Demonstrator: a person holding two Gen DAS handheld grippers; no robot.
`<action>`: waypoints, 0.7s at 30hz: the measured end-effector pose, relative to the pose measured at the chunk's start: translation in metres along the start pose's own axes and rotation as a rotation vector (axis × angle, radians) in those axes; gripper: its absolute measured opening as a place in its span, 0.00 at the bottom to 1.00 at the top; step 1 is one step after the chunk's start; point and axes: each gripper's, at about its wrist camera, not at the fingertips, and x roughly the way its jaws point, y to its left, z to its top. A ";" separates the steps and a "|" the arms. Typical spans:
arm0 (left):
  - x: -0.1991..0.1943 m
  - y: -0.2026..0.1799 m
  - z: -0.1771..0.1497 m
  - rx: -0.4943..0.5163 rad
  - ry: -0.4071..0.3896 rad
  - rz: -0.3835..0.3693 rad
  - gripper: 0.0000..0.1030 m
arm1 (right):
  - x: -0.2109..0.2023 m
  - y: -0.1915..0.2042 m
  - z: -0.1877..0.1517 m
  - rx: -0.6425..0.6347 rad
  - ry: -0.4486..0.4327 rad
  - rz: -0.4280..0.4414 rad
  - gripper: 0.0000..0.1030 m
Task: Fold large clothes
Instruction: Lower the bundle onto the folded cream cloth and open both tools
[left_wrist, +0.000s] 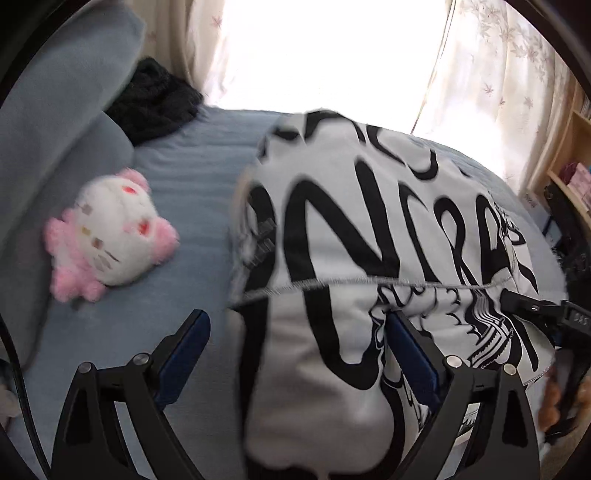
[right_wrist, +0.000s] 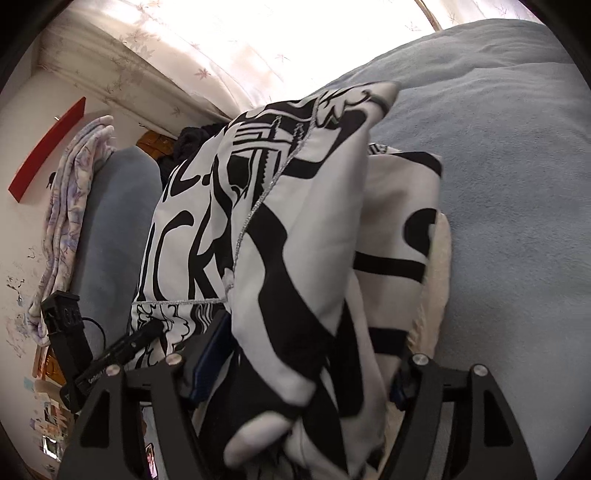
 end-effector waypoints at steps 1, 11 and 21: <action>-0.008 0.001 0.002 0.003 -0.019 0.028 0.93 | -0.009 -0.004 0.001 0.006 0.004 -0.021 0.69; -0.038 -0.021 0.023 -0.048 -0.141 0.174 0.51 | -0.075 0.016 0.021 -0.115 -0.209 -0.157 0.69; 0.027 -0.055 0.024 0.028 -0.154 0.371 0.39 | 0.017 0.035 0.047 -0.177 -0.191 -0.276 0.69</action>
